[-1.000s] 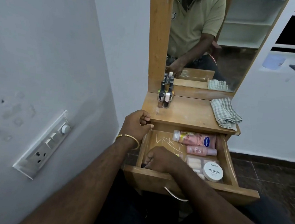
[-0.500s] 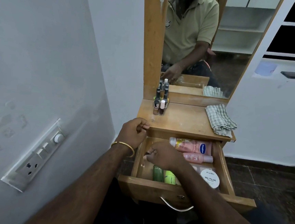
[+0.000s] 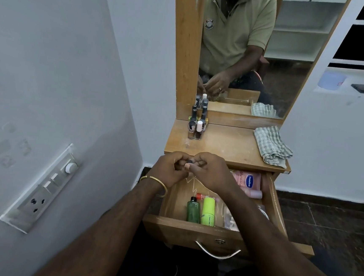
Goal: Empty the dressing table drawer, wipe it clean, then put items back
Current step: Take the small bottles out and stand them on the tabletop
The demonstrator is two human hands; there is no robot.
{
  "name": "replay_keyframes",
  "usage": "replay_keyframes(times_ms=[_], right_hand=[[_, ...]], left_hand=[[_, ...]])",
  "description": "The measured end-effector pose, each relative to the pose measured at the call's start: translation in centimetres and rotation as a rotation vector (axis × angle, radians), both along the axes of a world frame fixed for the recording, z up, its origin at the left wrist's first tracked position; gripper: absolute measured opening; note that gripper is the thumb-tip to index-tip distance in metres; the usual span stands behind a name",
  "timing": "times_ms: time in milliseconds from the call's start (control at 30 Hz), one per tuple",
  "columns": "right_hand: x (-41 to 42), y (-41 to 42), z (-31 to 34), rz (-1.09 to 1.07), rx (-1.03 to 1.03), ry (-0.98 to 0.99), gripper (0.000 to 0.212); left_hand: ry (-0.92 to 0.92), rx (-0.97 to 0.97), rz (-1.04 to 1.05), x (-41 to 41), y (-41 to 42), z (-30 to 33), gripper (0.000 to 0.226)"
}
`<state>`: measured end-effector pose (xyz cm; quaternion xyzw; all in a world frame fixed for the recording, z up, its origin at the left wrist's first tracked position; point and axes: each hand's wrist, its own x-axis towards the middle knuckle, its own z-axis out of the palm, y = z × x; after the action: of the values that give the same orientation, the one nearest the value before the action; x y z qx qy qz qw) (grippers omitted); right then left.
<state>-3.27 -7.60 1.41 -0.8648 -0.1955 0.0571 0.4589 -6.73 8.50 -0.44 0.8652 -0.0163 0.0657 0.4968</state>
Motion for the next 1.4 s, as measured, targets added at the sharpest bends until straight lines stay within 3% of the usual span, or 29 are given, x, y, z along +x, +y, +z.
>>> replay_keyframes(times_ms=[100,200,400,633,733,1233,1400], right_hand=[[0.5,-0.4,-0.3,-0.009,0.091,0.072,0.012],[1.0,-1.4,-1.3,-0.032,0.05,0.073,0.017],[1.9,-2.3,-4.7,0.075,-0.574,0.072,0.008],[1.6,-0.8,-5.0,0.134,-0.92,0.009,0.028],[1.5,-0.3,-5.0,0.154,-1.0,-0.032,0.028],[1.4,0.0,-4.9,0.136,-1.021,-0.067,0.03],[2.3,-0.7,-4.6,0.094,-0.823,-0.09,0.026]], left_hand=[[0.005,-0.031,0.032,0.3,-0.1,-0.2,0.035],[0.008,-0.03,0.08,0.5,0.2,-0.7,0.036],[0.026,-0.076,0.124,0.9,-0.1,-1.1,0.035],[0.007,-0.098,0.155,0.7,-0.8,-1.0,0.033],[0.005,-0.078,0.148,0.1,-0.7,-0.4,0.033],[0.005,-0.029,0.133,0.4,1.1,1.1,0.026],[-0.023,-0.058,0.129,1.9,1.1,1.7,0.032]])
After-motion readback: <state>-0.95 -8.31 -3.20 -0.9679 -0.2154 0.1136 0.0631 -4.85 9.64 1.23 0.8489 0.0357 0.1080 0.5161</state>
